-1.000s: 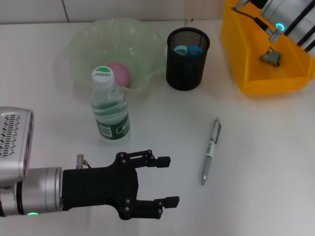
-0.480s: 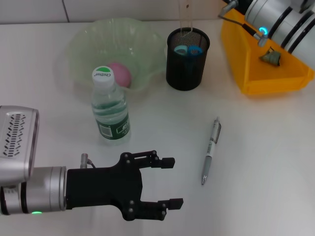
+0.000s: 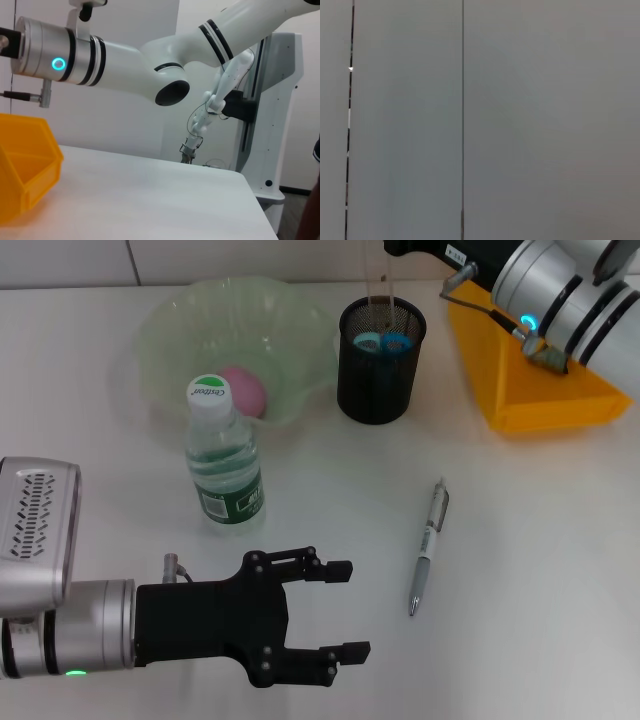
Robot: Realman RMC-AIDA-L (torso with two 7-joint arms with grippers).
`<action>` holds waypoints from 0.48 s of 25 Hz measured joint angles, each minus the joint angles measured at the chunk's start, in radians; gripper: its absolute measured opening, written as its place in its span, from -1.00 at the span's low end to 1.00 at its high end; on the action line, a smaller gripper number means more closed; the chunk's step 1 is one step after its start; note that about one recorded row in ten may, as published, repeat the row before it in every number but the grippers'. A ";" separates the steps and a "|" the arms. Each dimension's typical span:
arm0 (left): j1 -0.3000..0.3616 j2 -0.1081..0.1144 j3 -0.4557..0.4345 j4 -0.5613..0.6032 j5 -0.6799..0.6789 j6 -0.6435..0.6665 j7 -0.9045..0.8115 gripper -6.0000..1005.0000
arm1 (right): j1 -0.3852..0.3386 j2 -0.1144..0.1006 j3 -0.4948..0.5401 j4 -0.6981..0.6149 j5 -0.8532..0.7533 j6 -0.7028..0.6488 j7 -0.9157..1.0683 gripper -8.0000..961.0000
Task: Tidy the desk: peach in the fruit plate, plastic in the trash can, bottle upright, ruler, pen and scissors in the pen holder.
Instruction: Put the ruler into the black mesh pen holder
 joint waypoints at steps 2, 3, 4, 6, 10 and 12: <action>0.000 0.000 0.000 -0.001 0.000 -0.002 0.000 0.56 | -0.004 0.000 0.000 0.012 0.000 0.000 0.000 -0.20; 0.000 0.000 0.000 -0.001 0.000 -0.002 0.000 0.56 | -0.004 0.000 0.000 0.012 0.000 0.000 0.000 -0.20; 0.000 0.000 0.000 -0.001 0.000 -0.002 0.000 0.56 | -0.004 0.000 0.000 0.015 0.000 0.000 0.000 -0.20; 0.000 0.000 0.000 -0.001 0.000 -0.002 -0.001 0.56 | -0.004 0.000 0.000 0.018 -0.001 0.000 0.000 -0.20; 0.003 0.000 0.000 -0.001 0.000 -0.002 -0.001 0.56 | -0.007 0.000 0.000 0.025 -0.001 0.000 0.000 -0.20; 0.004 0.000 0.000 -0.001 0.000 -0.003 -0.001 0.56 | -0.016 0.000 0.001 0.027 -0.001 -0.006 0.002 -0.20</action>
